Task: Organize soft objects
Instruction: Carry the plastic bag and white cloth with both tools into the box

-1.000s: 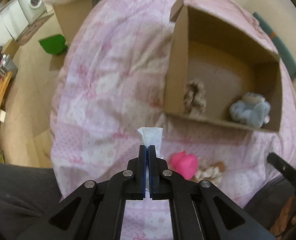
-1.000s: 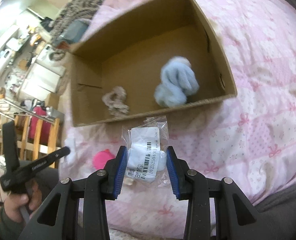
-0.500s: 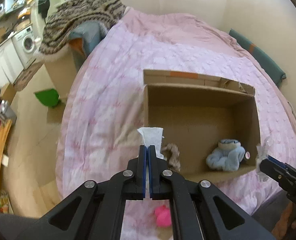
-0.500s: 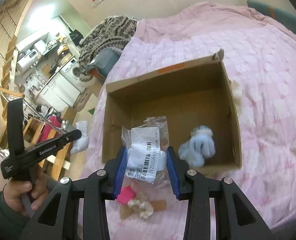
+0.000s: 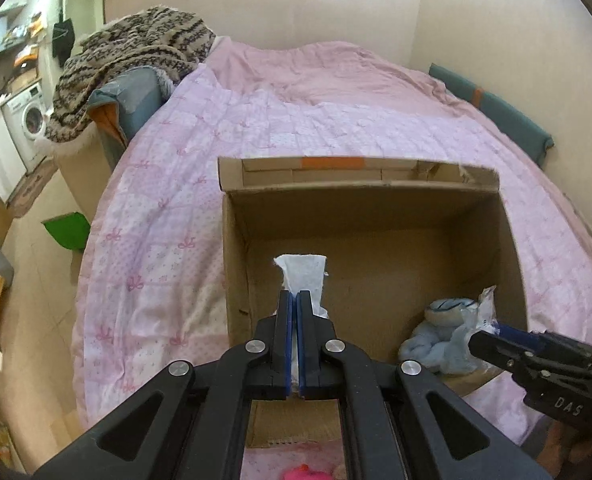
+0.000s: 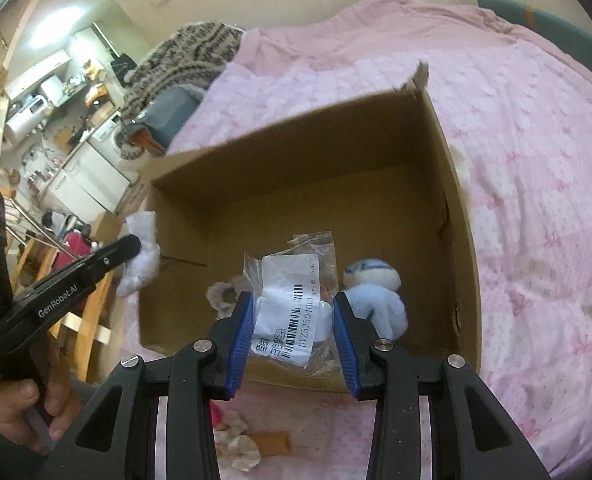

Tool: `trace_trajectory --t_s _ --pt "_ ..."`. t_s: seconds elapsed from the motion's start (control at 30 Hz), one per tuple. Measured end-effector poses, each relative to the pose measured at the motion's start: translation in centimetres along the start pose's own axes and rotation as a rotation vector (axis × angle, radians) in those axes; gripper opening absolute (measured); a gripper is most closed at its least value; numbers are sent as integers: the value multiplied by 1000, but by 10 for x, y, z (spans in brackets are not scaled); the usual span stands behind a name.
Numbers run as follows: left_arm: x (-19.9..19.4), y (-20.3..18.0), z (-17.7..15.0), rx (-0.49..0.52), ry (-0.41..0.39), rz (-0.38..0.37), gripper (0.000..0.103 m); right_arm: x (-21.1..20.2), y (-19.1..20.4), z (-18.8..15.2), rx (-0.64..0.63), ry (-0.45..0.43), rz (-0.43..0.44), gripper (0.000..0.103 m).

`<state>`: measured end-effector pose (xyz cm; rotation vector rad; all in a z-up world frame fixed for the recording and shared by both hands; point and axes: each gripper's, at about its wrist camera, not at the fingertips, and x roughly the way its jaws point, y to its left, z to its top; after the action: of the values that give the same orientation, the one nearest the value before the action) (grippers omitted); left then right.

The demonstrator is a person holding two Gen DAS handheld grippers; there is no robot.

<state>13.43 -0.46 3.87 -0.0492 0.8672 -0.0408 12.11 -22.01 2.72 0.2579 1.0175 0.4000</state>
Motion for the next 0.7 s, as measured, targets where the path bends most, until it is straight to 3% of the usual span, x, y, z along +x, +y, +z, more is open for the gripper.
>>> trace_trajectory --t_s 0.7 --pt "17 0 -18 29 28 -19 2 26 -1 -9 -16 70 -52 41"
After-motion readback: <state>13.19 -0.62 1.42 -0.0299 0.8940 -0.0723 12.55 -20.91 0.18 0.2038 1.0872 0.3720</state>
